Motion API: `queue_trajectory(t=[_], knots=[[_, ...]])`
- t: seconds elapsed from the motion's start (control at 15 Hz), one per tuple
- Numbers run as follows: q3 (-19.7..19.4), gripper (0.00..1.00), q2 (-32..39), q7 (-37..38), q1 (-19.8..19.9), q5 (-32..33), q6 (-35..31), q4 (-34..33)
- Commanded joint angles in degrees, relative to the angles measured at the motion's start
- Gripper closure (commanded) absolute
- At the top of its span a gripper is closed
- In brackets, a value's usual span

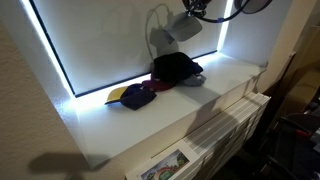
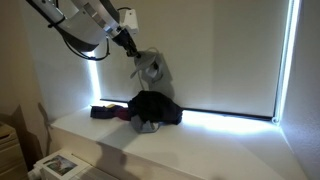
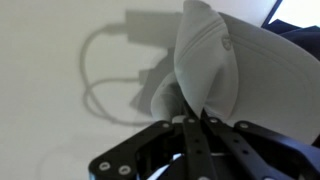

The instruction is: Move the cap to the left

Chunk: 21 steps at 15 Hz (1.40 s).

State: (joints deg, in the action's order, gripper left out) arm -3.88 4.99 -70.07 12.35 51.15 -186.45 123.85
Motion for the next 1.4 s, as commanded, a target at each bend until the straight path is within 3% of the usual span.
queue_trajectory(t=[0.0,0.27,0.67,0.8,0.93,1.0,1.13,1.27,1.33], knots=[[-0.12,0.99,-0.38,-6.32,-0.09,2.98,7.84,-3.18],[0.08,0.99,0.24,-17.28,1.0,0.54,7.6,-5.36],[3.62,0.99,2.92,-37.64,4.74,-6.21,-5.67,-1.69],[6.12,0.99,5.51,-38.88,8.09,-1.71,-11.56,-0.87],[9.1,0.99,8.4,-35.42,12.07,6.68,-15.86,-1.72],[17.35,0.73,9.28,-29.53,18.32,13.1,-11.89,-5.08],[23.32,0.66,12.2,-24.54,25.13,19.39,-11.9,-6.54],[29.92,0.52,14.8,-18.01,32.87,24.28,-11.53,-7.63],[31.16,0.44,15.42,-14.96,35.14,25.5,-11.41,-7.49]])
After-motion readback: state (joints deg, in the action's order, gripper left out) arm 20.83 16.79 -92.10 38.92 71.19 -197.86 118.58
